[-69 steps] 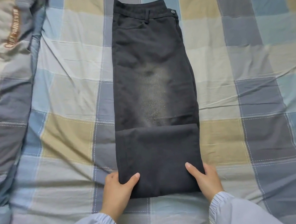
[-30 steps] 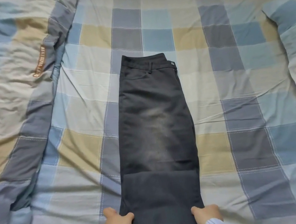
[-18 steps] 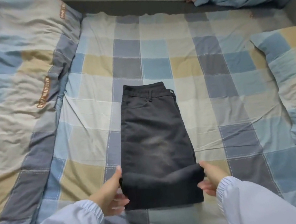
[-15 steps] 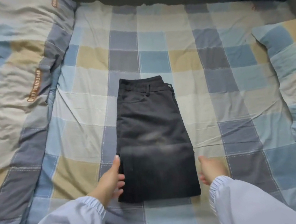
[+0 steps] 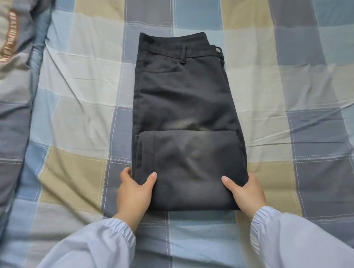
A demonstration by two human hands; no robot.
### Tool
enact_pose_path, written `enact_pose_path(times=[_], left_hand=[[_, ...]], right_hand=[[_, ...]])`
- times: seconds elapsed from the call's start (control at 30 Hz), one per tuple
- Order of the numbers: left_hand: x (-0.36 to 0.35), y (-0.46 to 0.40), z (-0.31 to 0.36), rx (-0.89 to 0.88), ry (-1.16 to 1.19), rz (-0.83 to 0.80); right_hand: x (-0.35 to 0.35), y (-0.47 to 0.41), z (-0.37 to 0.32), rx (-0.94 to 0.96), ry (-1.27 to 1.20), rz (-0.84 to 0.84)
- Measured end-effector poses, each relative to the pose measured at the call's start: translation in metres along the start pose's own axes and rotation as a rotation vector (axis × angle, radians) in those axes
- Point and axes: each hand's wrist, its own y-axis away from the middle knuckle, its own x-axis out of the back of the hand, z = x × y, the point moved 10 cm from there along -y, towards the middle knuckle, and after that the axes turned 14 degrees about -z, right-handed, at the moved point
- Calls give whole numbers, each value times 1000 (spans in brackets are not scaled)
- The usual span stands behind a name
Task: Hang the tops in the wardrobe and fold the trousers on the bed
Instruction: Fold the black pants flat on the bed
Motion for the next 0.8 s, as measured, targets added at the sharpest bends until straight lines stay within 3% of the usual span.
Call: enact_pose_path(times=[0.07,0.13,0.23,0.4,0.5,0.53,0.6,0.7,0.8], left_hand=[[3,14,13,-13,-111,-18],[2,38,21,-25,-364,-60],[-14,72,3,6,-611,-282],[-9,123,-20,271,-519,-625],[12,120,5,407,-322,-712],[19,116,17,408,-221,-724],[35,90,35,360,-16,-593],[36,48,42,319,191,-493],[26,15,26,198,10,-374]], right_hand=[[8,4,-5,-5,49,-26],[10,19,1,-99,118,-66],[-1,60,14,-318,270,-254],[-4,126,-9,-430,662,-571],[18,113,-50,-421,559,-516],[25,103,-62,-422,449,-497],[39,77,-81,-366,236,-420],[36,39,-103,-169,69,-331],[11,14,-67,-122,305,-246]])
